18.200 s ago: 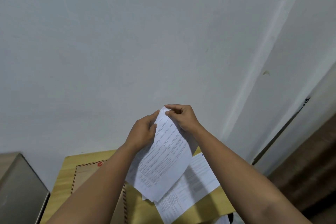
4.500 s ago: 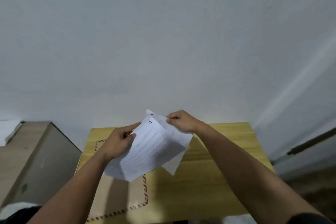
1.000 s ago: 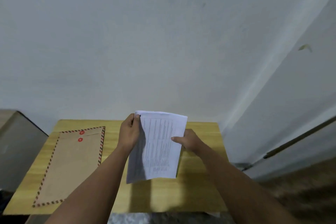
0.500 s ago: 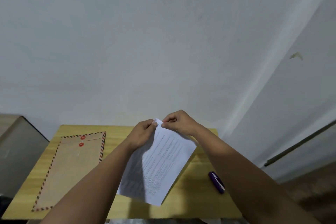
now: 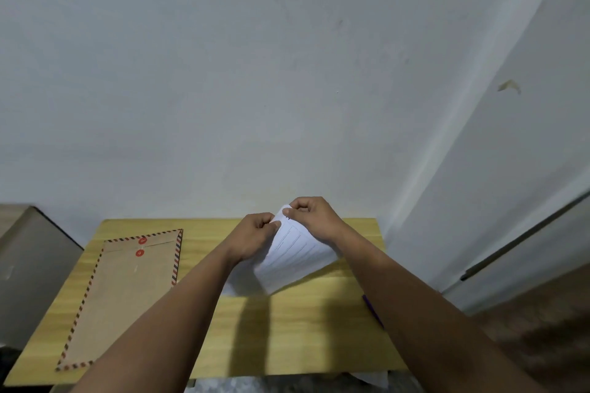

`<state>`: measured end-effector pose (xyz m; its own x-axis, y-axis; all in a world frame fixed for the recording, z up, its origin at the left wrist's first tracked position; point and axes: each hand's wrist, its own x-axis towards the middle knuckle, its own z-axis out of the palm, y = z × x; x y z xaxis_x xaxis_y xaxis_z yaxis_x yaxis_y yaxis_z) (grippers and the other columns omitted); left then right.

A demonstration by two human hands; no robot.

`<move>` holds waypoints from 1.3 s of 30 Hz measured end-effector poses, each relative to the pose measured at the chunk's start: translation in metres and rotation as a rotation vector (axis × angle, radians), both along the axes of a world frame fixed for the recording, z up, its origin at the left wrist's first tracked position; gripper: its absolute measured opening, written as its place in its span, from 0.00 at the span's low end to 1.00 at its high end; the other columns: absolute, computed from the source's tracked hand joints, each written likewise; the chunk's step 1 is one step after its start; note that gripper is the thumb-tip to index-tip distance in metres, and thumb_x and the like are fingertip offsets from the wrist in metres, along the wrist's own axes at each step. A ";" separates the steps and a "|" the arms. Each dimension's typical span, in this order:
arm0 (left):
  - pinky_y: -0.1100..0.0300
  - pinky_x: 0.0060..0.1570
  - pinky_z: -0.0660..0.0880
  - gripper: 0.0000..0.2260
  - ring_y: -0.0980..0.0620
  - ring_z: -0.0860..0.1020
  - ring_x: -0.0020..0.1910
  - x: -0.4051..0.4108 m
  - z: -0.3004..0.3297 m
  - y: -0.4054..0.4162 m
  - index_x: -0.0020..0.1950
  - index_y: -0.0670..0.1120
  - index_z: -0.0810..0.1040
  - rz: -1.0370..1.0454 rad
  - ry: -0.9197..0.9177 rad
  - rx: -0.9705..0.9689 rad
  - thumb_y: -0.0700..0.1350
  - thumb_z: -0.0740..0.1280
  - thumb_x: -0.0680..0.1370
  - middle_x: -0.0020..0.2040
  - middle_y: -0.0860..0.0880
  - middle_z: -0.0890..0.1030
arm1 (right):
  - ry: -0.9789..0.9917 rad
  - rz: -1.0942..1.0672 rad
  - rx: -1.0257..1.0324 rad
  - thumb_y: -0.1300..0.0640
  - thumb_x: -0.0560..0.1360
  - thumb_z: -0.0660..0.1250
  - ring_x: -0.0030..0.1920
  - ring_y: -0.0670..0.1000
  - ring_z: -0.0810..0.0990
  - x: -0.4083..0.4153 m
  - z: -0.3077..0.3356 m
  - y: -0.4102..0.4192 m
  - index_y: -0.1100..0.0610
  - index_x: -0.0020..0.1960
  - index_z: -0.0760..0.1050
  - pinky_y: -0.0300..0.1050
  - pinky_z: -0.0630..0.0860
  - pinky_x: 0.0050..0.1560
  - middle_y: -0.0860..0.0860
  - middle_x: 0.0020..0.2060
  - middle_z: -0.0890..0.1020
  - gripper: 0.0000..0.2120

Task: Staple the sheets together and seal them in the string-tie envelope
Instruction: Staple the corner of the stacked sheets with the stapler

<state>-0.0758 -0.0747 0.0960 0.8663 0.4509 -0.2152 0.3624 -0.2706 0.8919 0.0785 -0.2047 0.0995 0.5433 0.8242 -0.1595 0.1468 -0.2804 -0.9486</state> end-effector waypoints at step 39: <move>0.62 0.36 0.71 0.22 0.57 0.68 0.27 -0.014 -0.068 0.006 0.59 0.67 0.83 -0.201 0.224 0.225 0.40 0.61 0.83 0.27 0.55 0.72 | 0.156 -0.270 -0.859 0.51 0.72 0.74 0.42 0.58 0.80 0.015 -0.231 -0.146 0.58 0.60 0.77 0.46 0.74 0.40 0.57 0.46 0.82 0.19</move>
